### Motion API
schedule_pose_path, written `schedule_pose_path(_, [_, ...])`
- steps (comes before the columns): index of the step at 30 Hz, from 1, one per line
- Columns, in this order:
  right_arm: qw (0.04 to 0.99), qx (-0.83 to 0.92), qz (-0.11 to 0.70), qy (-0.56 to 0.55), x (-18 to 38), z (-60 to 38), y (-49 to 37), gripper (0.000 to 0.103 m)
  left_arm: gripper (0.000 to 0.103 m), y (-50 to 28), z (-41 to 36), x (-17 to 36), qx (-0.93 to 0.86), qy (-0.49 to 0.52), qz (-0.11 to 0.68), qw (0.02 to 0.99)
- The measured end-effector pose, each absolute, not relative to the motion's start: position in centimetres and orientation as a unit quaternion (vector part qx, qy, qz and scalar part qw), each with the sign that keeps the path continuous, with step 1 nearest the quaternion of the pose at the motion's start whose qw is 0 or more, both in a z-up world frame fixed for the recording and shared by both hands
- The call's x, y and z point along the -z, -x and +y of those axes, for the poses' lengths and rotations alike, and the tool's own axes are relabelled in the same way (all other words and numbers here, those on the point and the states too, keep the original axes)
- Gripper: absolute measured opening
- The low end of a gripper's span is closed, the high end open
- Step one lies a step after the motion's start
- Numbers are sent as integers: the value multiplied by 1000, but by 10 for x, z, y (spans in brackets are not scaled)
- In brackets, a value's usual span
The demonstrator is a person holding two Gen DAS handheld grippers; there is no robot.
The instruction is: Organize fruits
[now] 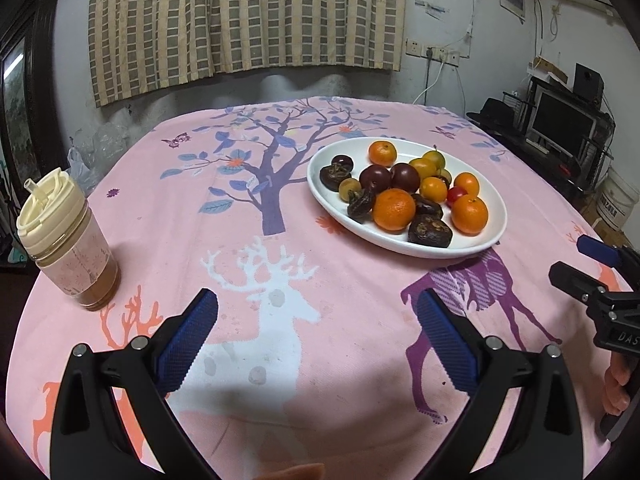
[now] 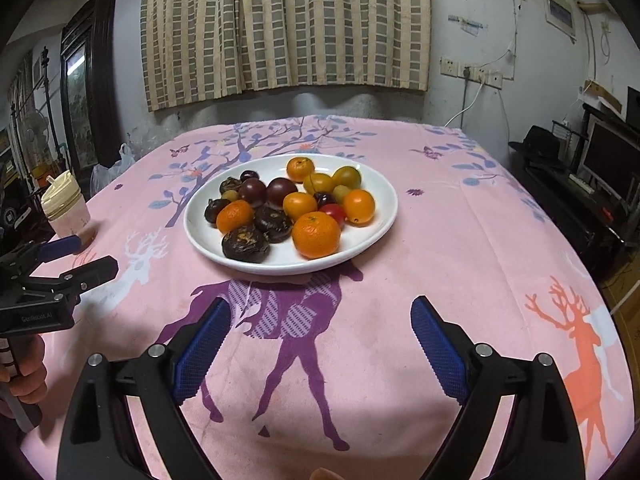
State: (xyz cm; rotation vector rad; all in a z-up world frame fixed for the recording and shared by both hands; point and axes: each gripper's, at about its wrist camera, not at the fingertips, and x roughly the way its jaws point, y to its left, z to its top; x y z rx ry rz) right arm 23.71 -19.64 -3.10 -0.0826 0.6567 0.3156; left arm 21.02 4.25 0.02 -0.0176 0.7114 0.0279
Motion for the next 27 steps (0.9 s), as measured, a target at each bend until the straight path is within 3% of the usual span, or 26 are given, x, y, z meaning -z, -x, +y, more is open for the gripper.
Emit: schedule_pose_path(27, [932,-158,321,56,32,-190,-235,92,98,-209,36,0,-12,-12,346,938])
